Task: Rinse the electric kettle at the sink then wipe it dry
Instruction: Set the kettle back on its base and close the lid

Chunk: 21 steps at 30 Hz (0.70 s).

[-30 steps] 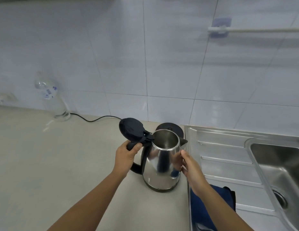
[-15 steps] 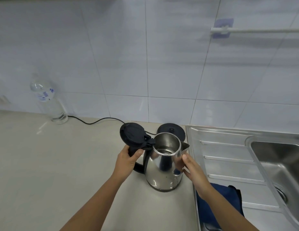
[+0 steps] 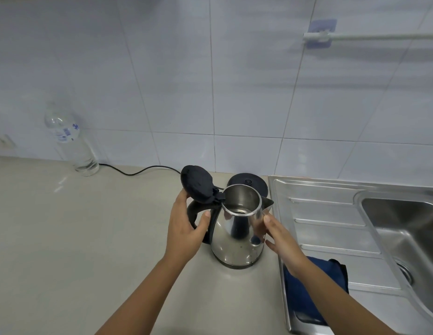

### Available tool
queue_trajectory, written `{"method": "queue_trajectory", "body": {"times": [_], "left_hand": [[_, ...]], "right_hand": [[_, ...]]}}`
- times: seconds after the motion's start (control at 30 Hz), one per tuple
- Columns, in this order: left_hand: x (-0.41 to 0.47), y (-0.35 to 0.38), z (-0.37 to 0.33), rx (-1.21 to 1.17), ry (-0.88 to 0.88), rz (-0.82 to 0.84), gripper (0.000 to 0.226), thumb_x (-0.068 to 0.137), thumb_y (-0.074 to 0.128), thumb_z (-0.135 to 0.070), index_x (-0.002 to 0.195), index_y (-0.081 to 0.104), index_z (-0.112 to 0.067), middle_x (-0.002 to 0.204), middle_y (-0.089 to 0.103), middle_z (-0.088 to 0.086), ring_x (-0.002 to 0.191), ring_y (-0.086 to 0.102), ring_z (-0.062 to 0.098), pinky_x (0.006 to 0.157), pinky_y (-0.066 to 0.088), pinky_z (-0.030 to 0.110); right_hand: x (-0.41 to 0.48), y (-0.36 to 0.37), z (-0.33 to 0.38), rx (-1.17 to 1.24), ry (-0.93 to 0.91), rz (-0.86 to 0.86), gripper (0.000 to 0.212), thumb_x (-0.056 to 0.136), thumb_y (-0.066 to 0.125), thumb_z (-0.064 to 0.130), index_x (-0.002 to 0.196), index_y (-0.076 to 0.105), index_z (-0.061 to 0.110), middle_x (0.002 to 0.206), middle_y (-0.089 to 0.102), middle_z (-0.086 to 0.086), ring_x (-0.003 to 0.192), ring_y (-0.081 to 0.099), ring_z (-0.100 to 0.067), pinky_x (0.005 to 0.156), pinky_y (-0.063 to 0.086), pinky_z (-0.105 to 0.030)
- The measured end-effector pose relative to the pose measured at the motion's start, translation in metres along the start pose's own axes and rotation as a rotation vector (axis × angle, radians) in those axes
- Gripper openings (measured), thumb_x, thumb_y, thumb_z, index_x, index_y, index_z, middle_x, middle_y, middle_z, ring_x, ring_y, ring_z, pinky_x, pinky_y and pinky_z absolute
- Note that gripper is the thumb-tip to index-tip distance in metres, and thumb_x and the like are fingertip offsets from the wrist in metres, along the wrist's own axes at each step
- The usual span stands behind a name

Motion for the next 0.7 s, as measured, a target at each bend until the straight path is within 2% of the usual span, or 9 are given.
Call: {"method": "queue_trajectory", "body": {"times": [0.1,0.2,0.27,0.37,0.43,0.5,0.6,0.7], "left_hand": [[0.01,-0.001,-0.006,0.007,0.073,0.029,0.068,0.085,0.054,-0.011,0.142,0.037,-0.045,0.134,0.046,-0.037,0.128,0.043,-0.007,0.098,0.031,0.002],[0.023,-0.002,-0.012,0.028,0.095,0.066,0.059,0.086,0.046,-0.017,0.14,0.043,-0.042,0.143,0.048,-0.024,0.133,0.042,0.003,0.103,0.03,0.009],[0.033,-0.002,-0.019,0.032,0.115,0.058,0.044,0.09,0.044,-0.021,0.129,0.055,-0.037,0.138,0.055,-0.015,0.131,0.046,0.008,0.106,0.032,0.016],[0.052,0.001,-0.031,0.093,0.142,0.02,0.023,0.093,0.049,-0.03,0.104,0.069,-0.027,0.122,0.06,-0.021,0.121,0.052,0.005,0.101,0.034,0.014],[0.063,0.006,-0.038,0.114,0.131,0.041,0.016,0.09,0.054,-0.033,0.09,0.068,-0.025,0.111,0.063,-0.023,0.115,0.055,0.005,0.096,0.038,0.016],[0.072,0.013,-0.041,0.07,0.09,0.093,0.007,0.087,0.057,-0.028,0.081,0.062,-0.029,0.101,0.064,-0.024,0.107,0.057,0.005,0.092,0.042,0.019],[0.076,0.028,-0.044,0.016,0.053,0.179,0.007,0.083,0.06,-0.018,0.081,0.061,-0.025,0.098,0.063,-0.014,0.102,0.06,0.011,0.09,0.046,0.025],[0.074,0.041,-0.04,-0.039,-0.099,0.257,0.014,0.081,0.06,-0.031,0.093,0.058,-0.037,0.104,0.063,-0.02,0.108,0.057,0.002,0.094,0.044,0.024]], "right_hand": [[0.0,0.002,0.002,0.015,-0.005,0.005,0.062,0.083,0.043,0.065,0.141,0.044,0.044,0.12,0.056,0.025,0.12,0.05,-0.007,0.104,0.041,-0.032],[0.0,0.002,0.001,0.013,-0.011,-0.004,0.061,0.084,0.042,0.065,0.141,0.045,0.043,0.126,0.057,0.017,0.118,0.051,-0.006,0.1,0.041,-0.03],[0.001,0.002,-0.001,0.003,-0.007,-0.006,0.065,0.086,0.041,0.064,0.145,0.044,0.038,0.126,0.055,0.015,0.122,0.049,-0.011,0.103,0.04,-0.032],[0.001,0.003,-0.001,0.001,0.001,-0.008,0.051,0.085,0.041,0.066,0.132,0.049,0.048,0.119,0.056,0.022,0.116,0.052,-0.007,0.1,0.042,-0.03],[0.0,0.004,0.001,-0.002,0.006,-0.009,0.036,0.085,0.041,0.068,0.118,0.05,0.058,0.116,0.056,0.026,0.109,0.055,-0.001,0.092,0.043,-0.023],[-0.001,0.004,0.001,0.002,0.003,-0.015,0.028,0.085,0.042,0.068,0.112,0.049,0.064,0.115,0.056,0.029,0.105,0.054,0.004,0.084,0.043,-0.017],[-0.002,0.004,-0.001,0.007,0.011,-0.024,0.024,0.086,0.043,0.068,0.108,0.049,0.067,0.112,0.054,0.034,0.101,0.054,0.007,0.082,0.043,-0.015],[-0.003,0.004,0.001,0.013,0.013,-0.026,0.019,0.087,0.043,0.067,0.098,0.052,0.079,0.098,0.061,0.044,0.094,0.061,0.016,0.071,0.048,-0.007]]}}
Point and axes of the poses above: each hand's wrist, its own x-axis towards the middle knuckle, its own y-axis out of the palm, z = x × y, the point moved 4 cm from there along x, towards the middle knuckle
